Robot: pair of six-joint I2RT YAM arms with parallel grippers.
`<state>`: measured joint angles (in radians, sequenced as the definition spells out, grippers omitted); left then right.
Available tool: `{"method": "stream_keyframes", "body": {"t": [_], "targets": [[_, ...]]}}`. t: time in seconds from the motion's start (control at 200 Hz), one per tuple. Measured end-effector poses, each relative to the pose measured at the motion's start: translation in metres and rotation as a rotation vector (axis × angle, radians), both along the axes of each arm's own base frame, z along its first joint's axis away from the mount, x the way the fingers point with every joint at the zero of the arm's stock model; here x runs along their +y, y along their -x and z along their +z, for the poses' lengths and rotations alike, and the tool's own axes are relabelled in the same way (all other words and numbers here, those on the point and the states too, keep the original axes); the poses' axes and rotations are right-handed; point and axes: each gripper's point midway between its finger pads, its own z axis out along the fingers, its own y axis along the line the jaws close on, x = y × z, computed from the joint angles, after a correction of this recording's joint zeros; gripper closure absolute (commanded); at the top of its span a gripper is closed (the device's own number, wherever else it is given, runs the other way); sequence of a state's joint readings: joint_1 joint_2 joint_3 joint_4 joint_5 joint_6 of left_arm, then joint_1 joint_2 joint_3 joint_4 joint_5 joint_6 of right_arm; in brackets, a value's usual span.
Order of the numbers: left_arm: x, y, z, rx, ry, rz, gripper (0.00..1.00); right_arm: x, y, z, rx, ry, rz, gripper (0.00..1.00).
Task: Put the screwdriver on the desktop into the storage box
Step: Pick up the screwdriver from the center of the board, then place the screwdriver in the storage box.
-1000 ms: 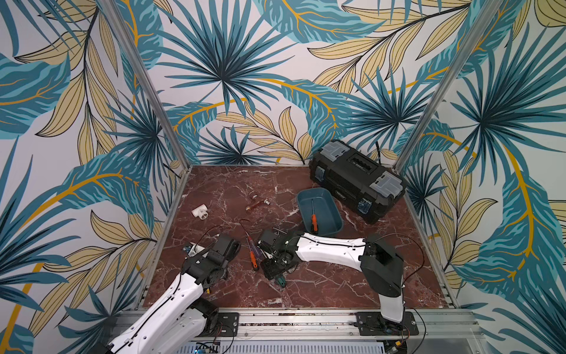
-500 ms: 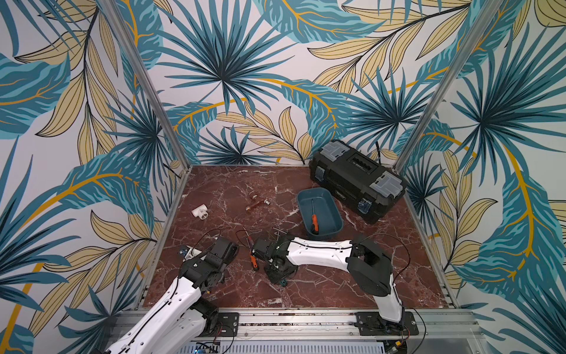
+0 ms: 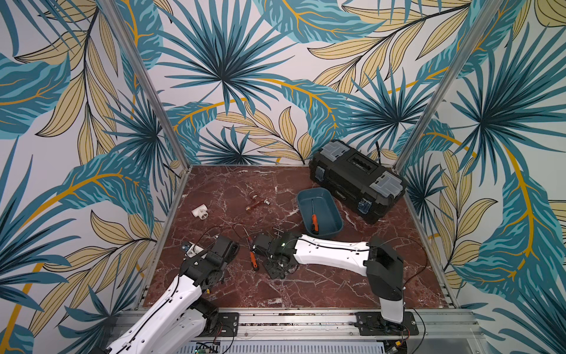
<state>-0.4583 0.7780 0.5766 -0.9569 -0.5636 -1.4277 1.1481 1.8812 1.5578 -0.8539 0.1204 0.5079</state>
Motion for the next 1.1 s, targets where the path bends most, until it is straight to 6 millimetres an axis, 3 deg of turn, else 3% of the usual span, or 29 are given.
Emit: {"method": "stream_keyframes", "body": {"t": [0.075,0.145,0.205,0.261,0.346,0.461,0.722,0.887,0.987,1.102], "targets": [[-0.004,-0.005,0.001,-0.010,0.000,-0.030,0.43,-0.006,-0.017,0.050,-0.070,-0.119,-0.028,0.93],[-0.011,-0.013,0.002,-0.016,0.004,-0.070,0.43,-0.023,-0.045,0.091,-0.130,-0.212,-0.100,0.97],[-0.018,-0.021,0.001,-0.019,0.010,-0.110,0.43,-0.046,-0.074,0.108,-0.159,-0.254,-0.186,0.98],[-0.025,-0.027,-0.002,-0.013,0.015,-0.144,0.42,-0.070,-0.099,0.111,-0.163,-0.264,-0.271,0.98],[-0.037,-0.037,-0.006,-0.003,0.027,-0.204,0.40,-0.108,-0.134,0.093,-0.132,-0.236,-0.407,0.98],[-0.052,-0.046,-0.016,0.029,0.042,-0.286,0.36,-0.141,-0.157,0.056,-0.067,-0.161,-0.506,0.97],[-0.084,-0.063,-0.030,0.093,0.089,-0.437,0.30,-0.177,-0.181,0.003,0.011,-0.047,-0.586,0.91],[-0.104,-0.072,-0.034,0.123,0.128,-0.520,0.30,-0.196,-0.189,-0.035,0.055,0.049,-0.585,0.81],[-0.112,-0.072,-0.038,0.137,0.154,-0.553,0.30,-0.202,-0.189,-0.058,0.087,0.105,-0.570,0.68],[-0.116,-0.072,-0.039,0.142,0.174,-0.568,0.31,-0.202,-0.192,-0.055,0.075,0.109,-0.546,0.40]]}}
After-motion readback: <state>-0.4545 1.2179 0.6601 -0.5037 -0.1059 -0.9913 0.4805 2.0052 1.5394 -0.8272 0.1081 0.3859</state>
